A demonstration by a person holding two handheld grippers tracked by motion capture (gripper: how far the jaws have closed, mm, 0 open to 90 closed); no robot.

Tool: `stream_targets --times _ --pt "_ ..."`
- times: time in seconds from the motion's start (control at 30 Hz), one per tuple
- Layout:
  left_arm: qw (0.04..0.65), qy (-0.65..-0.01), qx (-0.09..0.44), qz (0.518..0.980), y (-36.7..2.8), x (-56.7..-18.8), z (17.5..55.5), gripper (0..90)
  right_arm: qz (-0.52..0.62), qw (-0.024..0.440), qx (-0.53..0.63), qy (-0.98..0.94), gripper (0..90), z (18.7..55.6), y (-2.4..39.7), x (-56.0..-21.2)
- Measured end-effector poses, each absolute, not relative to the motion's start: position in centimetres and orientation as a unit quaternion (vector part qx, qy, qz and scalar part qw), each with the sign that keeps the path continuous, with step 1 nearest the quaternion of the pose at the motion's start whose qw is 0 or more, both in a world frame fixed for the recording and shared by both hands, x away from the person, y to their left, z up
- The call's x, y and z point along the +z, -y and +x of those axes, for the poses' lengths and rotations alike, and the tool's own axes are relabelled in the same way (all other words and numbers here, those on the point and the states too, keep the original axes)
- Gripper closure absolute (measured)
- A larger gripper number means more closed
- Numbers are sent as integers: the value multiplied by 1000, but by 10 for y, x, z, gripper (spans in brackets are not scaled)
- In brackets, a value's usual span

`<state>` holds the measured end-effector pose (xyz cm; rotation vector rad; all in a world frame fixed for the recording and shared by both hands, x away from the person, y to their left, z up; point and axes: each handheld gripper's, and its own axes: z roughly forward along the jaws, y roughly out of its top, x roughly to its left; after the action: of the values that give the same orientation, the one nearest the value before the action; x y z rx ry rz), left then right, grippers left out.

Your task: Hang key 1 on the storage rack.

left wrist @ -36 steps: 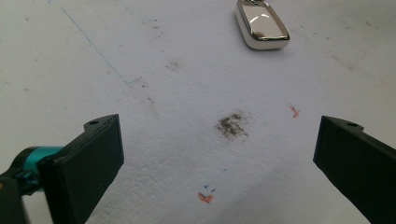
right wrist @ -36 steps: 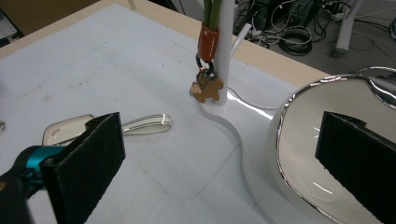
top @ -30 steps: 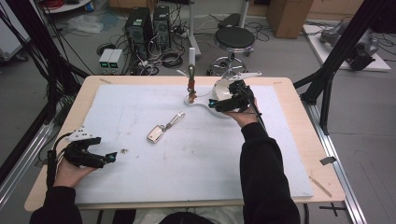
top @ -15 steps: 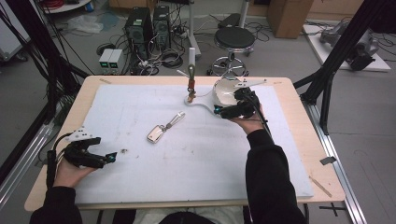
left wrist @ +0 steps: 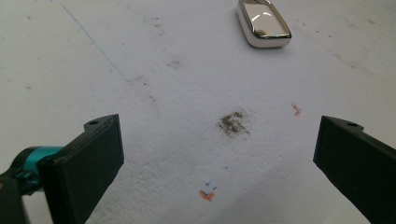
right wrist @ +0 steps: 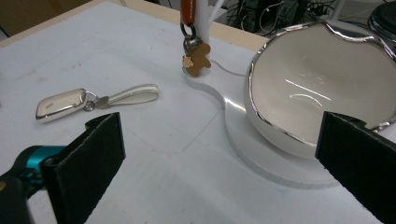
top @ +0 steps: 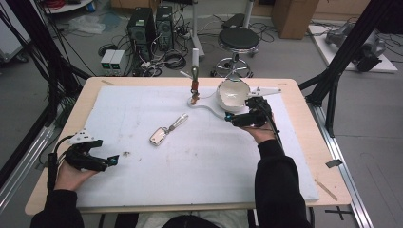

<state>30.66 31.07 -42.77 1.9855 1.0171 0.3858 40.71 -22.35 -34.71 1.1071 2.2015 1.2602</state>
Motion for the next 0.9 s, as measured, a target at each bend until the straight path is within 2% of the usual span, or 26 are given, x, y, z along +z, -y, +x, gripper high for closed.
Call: stream_targets --times 0.9 --pt "421 -406 150 797 -311 -429 307 21 413 203 438 -772 5 365 278 -389"
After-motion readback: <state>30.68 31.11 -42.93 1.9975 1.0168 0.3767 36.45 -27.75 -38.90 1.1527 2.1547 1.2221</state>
